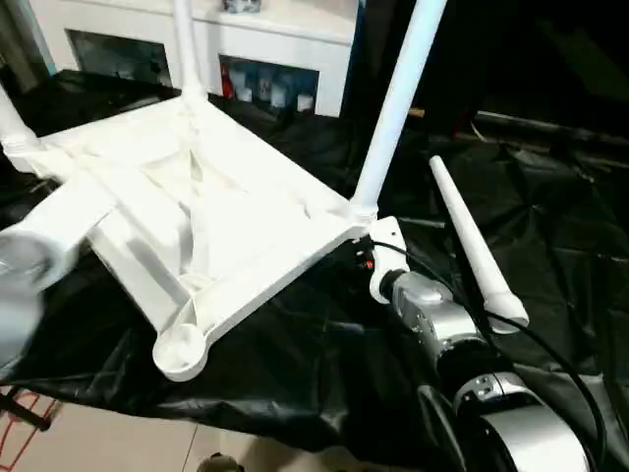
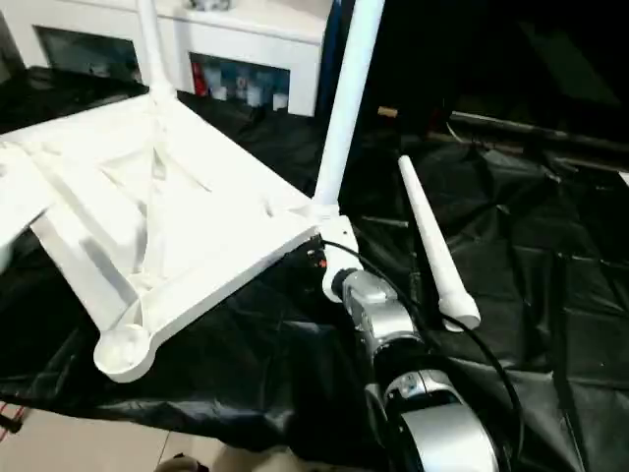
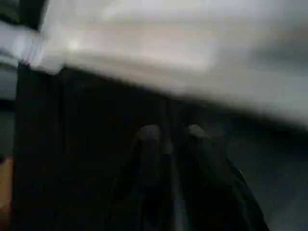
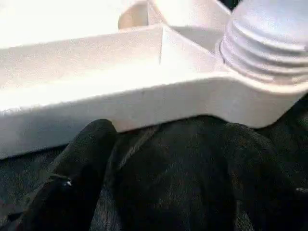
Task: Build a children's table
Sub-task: Rotate table base
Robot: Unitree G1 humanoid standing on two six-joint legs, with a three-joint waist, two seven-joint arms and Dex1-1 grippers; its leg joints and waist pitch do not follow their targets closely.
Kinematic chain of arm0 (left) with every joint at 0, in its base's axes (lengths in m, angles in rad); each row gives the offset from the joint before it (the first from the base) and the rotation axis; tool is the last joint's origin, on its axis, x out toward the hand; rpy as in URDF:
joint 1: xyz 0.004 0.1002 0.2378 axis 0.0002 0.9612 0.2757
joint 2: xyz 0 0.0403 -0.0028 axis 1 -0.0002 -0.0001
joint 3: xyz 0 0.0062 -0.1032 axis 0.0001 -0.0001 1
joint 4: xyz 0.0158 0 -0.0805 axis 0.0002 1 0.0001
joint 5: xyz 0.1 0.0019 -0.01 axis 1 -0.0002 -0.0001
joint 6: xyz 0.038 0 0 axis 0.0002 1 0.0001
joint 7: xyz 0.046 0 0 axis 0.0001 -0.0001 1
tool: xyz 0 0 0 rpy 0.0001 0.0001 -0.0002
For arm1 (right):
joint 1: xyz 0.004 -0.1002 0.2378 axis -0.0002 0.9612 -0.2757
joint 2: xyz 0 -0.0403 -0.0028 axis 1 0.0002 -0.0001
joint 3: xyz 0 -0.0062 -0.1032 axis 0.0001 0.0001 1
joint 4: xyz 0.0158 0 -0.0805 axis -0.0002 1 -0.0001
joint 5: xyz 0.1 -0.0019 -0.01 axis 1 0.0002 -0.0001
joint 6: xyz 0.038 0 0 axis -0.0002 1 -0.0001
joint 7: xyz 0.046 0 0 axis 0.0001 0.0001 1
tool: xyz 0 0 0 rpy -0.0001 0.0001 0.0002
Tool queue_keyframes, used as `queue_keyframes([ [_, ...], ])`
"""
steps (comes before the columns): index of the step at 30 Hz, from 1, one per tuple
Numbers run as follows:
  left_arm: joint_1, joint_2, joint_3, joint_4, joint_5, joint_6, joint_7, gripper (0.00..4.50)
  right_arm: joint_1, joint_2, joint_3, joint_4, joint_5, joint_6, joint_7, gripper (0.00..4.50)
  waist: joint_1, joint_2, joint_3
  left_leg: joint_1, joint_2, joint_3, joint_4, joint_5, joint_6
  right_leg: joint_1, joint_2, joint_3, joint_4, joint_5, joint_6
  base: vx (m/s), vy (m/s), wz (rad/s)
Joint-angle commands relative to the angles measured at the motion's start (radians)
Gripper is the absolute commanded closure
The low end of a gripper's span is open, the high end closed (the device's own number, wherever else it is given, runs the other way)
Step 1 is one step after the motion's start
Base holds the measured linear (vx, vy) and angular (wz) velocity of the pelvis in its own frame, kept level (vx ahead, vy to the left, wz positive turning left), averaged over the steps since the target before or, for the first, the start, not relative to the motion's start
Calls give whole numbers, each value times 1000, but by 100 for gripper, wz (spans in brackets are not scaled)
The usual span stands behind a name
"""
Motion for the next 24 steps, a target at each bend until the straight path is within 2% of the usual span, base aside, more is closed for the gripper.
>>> queue_keyframes([
  [1, 17, 20, -28, -42, 3, 32, -40, 364, -11, -2, 1, 16, -9, -7, -6, 63, -4, 32, -58, 20, 13, -3, -69, -302, -39, 40, -77, 60, -73, -292, -145, 0, 0, 0],
  [2, 34, 36, -42, -59, -9, 50, -63, 364, -14, 0, 2, 21, -9, -9, -7, 63, -1, 34, -59, 26, 13, -3, -68, -305, -41, 37, -79, 60, -75, -295, -145, 0, 0, 0],
  [5, 75, 55, -67, -119, -69, 83, -122, 364, -23, 8, 3, 36, -14, -20, -1, 63, -2, 33, -60, 20, 14, -5, -70, -294, -46, 42, -79, 60, -69, -269, -153, 0, 0, 0],
  [6, 81, 54, -70, -136, -91, 94, -134, 364, -26, 9, 4, 39, -14, -23, 1, 63, 0, 34, -61, 24, 14, -4, -68, -295, -50, 40, -80, 60, -69, -263, -157, 0, 0, 0],
  [9, 110, 21, -96, -198, -165, 77, -192, 364, -35, 11, 12, 47, -15, -30, 17, 63, -1, 33, -60, 19, 12, -4, -68, -297, -52, 44, -80, 60, -68, -258, -162, 0, 0, 0],
  [10, 115, -30, -90, -220, -207, 46, -212, 364, -38, 9, 15, 49, -14, -33, 25, 63, -1, 32, -60, 19, 12, -4, -69, -297, -52, 44, -79, 60, -69, -260, -160, 0, 0, 0],
  [13, 110, -75, -80, -227, -236, -2, -220, 364, -40, 6, 14, 52, -13, -38, 32, 63, -1, 31, -62, 15, 10, -3, -67, -288, -52, 48, -77, 61, -68, -248, -154, 0, 0, 0],
  [14, 101, -117, -77, -231, -262, -15, -226, 364, -42, 3, 14, 54, -12, -43, 41, 63, -1, 28, -62, 18, 10, -2, -66, -290, -48, 46, -77, 61, -70, -258, -150, 0, 0, 0],
  [16, 87, -219, -84, -210, -322, -115, -230, 364, -37, -5, 16, 46, -11, -50, 67, 63, 2, 29, -61, 21, 10, -1, -64, -296, -44, 44, -77, 61, -76, -285, -141, 0, 0, 0],
  [17, 86, -228, -84, -207, -327, -125, -229, 364, -36, -5, 16, 46, -12, -51, 69, 63, 3, 29, -61, 22, 10, 1, -64, -297, -43, 43, -77, 62, -78, -287, -141, 0, 0, 0],
  [18, 76, -276, -91, -181, -353, -175, -218, 364, -32, -13, 19, 39, -13, -56, 84, 63, 6, 31, -63, 23, 12, 0, -64, -300, -47, 43, -77, 62, -75, -284, -142, 0, 0, 0],
  [19, 76, -276, -91, -181, -353, -175, -218, 364, -32, -13, 19, 39, -13, -56, 84, 63, 2, 28, -60, 15, 11, -2, -67, -310, -48, 47, -74, 60, -76, -291, -137, 0, 0, 0],
  [22, 32, -397, -142, -89, -365, -279, -194, 364, -16, -52, 22, -10, -10, -50, 120, 63, -2, 20, -61, 15, 9, -2, -65, -314, -39, 48, -74, 59, -82, -328, -120, 0, 0, 0],
  [24, 10, -445, -169, -39, -356, -328, -177, 364, -4, -74, 20, -44, -9, -40, 132, 63, 5, 19, -63, 19, 10, 1, -61, -302, -33, 46, -76, 61, -83, -330, -108, 0, 0, 0],
])
